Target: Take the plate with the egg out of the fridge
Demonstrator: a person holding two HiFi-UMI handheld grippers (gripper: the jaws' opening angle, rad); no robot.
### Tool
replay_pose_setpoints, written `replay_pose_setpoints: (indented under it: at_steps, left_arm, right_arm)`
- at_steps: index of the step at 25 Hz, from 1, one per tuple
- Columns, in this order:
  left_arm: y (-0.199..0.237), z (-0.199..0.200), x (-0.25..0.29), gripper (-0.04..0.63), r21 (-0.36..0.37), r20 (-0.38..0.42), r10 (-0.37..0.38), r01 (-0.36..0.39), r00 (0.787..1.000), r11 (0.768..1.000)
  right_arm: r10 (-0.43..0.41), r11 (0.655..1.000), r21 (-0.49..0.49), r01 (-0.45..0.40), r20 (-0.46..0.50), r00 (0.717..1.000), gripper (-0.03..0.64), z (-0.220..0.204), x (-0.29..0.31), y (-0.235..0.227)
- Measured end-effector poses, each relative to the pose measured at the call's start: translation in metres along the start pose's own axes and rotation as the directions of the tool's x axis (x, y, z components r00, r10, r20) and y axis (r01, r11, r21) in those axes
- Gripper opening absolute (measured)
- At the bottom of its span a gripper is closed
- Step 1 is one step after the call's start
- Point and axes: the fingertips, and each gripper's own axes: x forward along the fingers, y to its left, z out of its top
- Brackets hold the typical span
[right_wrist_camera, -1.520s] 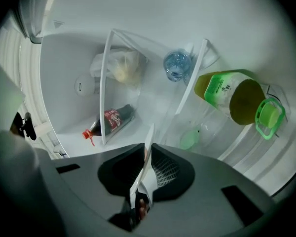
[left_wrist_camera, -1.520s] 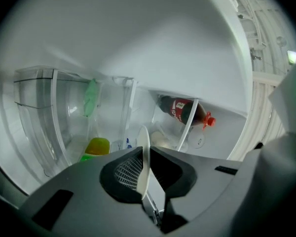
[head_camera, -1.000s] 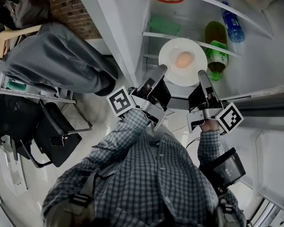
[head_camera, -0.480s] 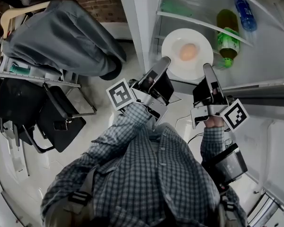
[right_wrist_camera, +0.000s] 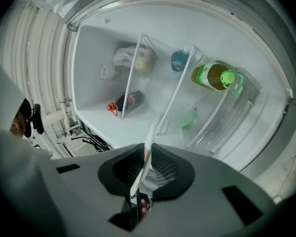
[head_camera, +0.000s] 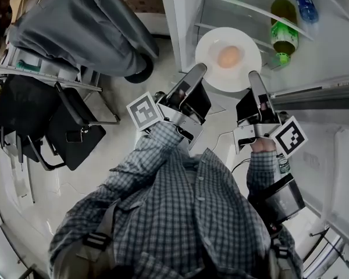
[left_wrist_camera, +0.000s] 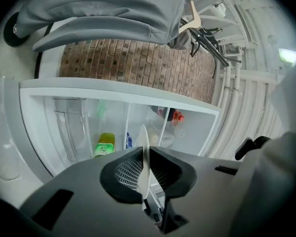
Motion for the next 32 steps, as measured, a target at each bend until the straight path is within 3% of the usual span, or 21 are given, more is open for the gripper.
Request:
replay_pose_setpoints:
  at_steps: [19,27,32]
  left_arm:
    - [-0.030,-0.146,-0.135,0.048,0.003,0.031,0.006,-0.006,1.000,1.000]
    - [-0.043,-0.169,-0.160,0.048,0.008,0.023,0.017,-0.017,1.000,1.000]
    - [-0.043,-0.171,-0.173,0.048,-0.001,0.027,0.045,-0.045,0.999,0.999]
  right_arm:
    - [-0.005,1.000,0.009,0.005,-0.020,1.000,0.046,-0.068,-0.185,0.022]
    - [0.004,1.000,-0.004,-0.004,-0.025,1.000,0.046,-0.083,-0.218,0.034]
    - [-0.002,0.999,0.037,0.002,-0.023,1.000,0.046,-0.096,-0.222,0.035]
